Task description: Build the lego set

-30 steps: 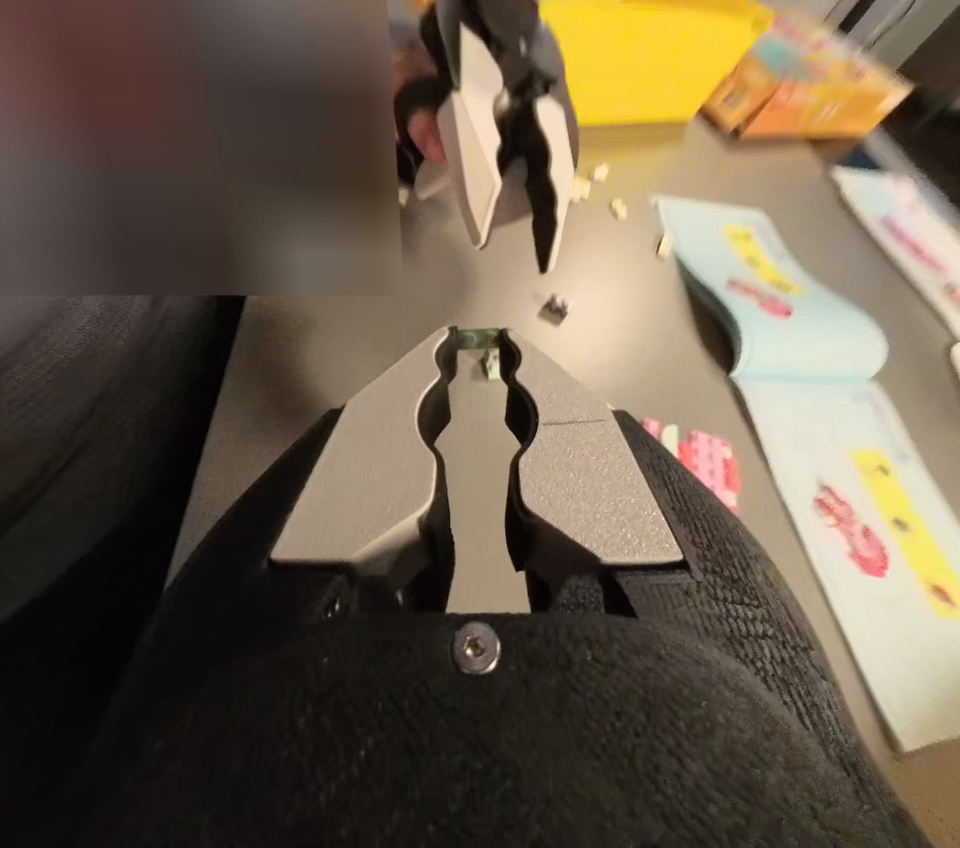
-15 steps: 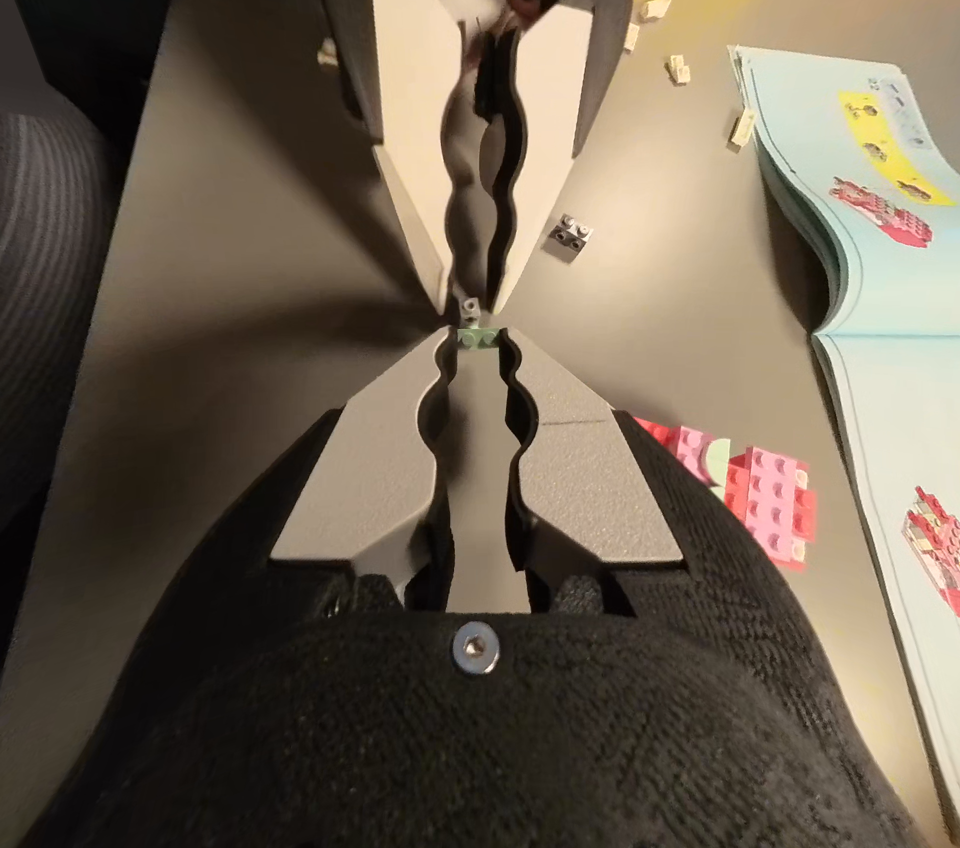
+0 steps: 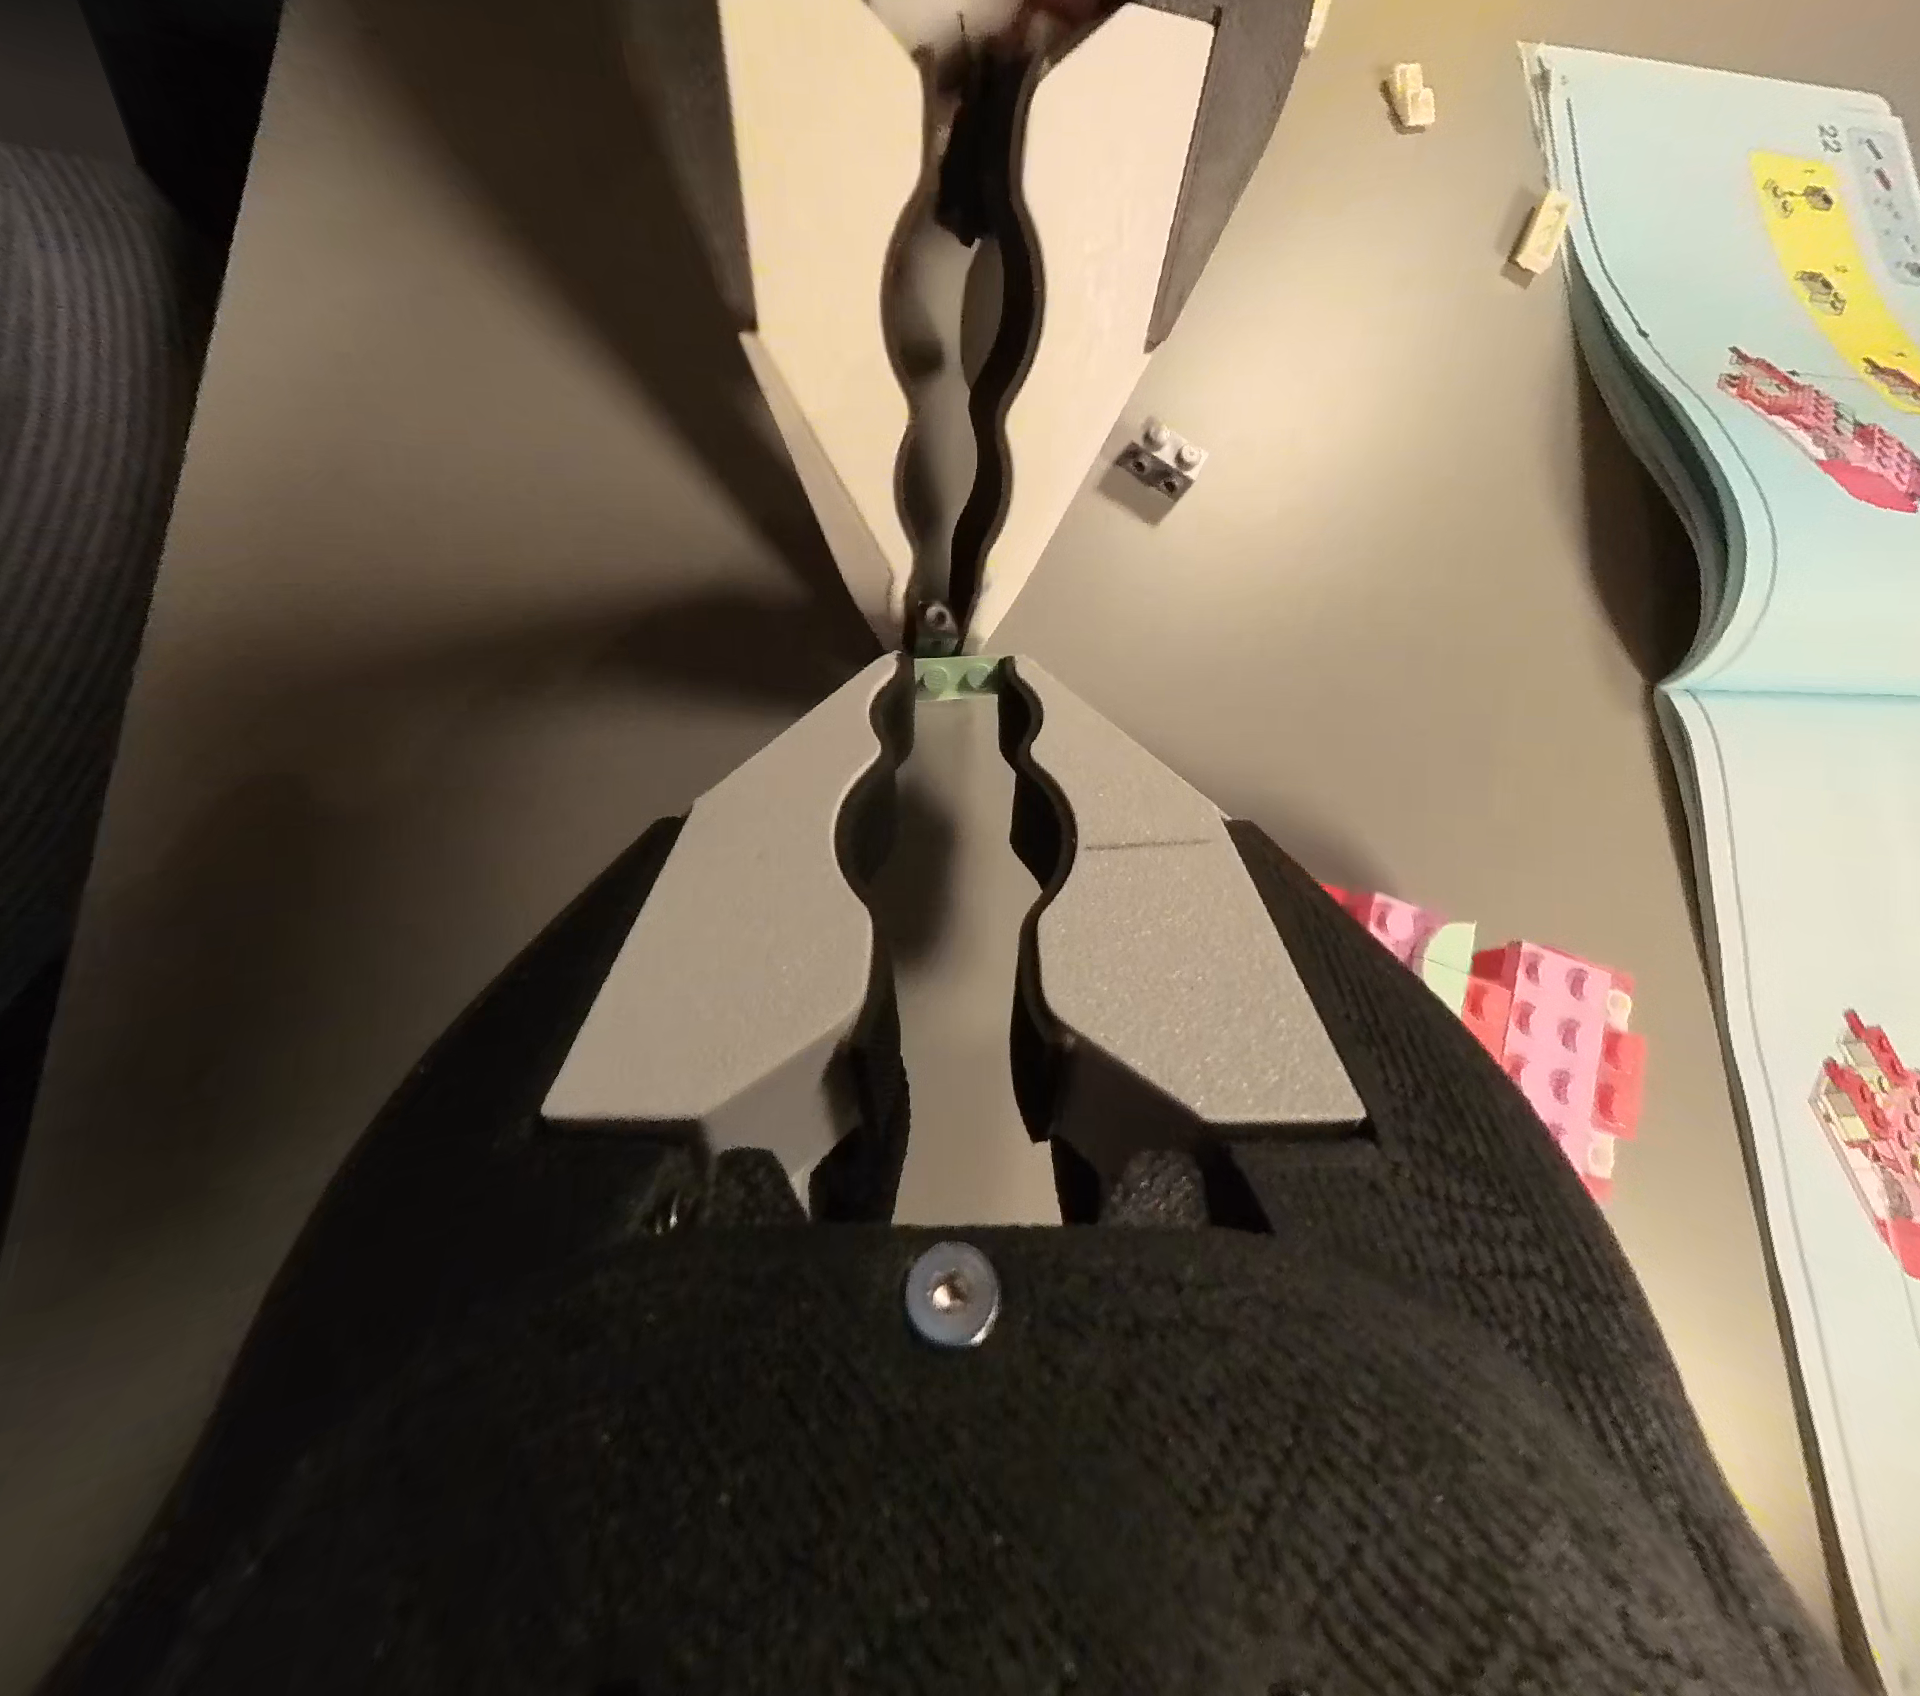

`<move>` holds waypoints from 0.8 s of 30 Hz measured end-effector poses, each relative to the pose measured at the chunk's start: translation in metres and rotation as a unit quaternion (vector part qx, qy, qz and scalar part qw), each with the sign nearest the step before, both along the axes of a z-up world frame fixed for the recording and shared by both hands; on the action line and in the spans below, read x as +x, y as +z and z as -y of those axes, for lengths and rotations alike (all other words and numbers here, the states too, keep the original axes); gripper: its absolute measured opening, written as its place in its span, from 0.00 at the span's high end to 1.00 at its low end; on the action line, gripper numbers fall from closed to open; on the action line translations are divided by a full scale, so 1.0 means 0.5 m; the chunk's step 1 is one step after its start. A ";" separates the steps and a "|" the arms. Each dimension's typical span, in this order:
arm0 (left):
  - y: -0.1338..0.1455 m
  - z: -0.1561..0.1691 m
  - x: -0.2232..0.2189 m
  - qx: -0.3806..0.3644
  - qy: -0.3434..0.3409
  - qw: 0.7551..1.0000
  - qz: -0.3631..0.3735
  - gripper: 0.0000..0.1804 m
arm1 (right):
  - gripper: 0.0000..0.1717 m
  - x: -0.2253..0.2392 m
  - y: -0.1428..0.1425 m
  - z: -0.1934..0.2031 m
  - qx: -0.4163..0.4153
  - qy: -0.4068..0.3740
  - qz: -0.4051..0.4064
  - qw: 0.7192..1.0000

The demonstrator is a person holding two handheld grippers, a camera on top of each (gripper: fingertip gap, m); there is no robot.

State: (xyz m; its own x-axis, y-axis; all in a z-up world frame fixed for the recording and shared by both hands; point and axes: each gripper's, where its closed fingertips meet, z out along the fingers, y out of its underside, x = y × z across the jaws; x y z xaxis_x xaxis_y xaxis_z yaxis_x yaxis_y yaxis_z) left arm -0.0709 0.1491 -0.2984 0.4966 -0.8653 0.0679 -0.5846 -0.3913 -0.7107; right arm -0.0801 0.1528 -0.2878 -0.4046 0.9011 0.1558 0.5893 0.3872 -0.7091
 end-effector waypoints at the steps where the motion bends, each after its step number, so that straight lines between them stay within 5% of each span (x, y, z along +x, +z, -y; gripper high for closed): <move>1: 0.000 0.001 0.000 0.006 -0.003 1.000 -0.005 0.96 | 0.91 -0.001 0.000 0.001 0.000 0.001 0.002 1.000; 14: 0.023 -0.017 -0.004 0.144 -0.005 0.988 -0.050 0.97 | 0.92 -0.004 0.023 -0.010 0.092 -0.007 -0.036 0.995; 17: 0.028 -0.021 -0.006 0.168 -0.003 0.984 -0.060 0.97 | 0.92 -0.004 0.024 0.000 0.060 -0.013 -0.036 0.997; 24: 0.009 -0.013 -0.006 0.119 -0.011 0.991 -0.055 0.96 | 0.92 -0.004 0.007 0.005 0.055 -0.022 -0.029 0.998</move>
State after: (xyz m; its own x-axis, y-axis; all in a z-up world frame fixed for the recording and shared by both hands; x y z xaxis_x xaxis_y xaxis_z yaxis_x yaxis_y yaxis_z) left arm -0.0739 0.1556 -0.2940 0.4704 -0.8610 -0.1931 -0.6696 -0.2058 -0.7136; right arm -0.0821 0.1501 -0.2842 -0.3517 0.8944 0.2762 0.5668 0.4383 -0.6976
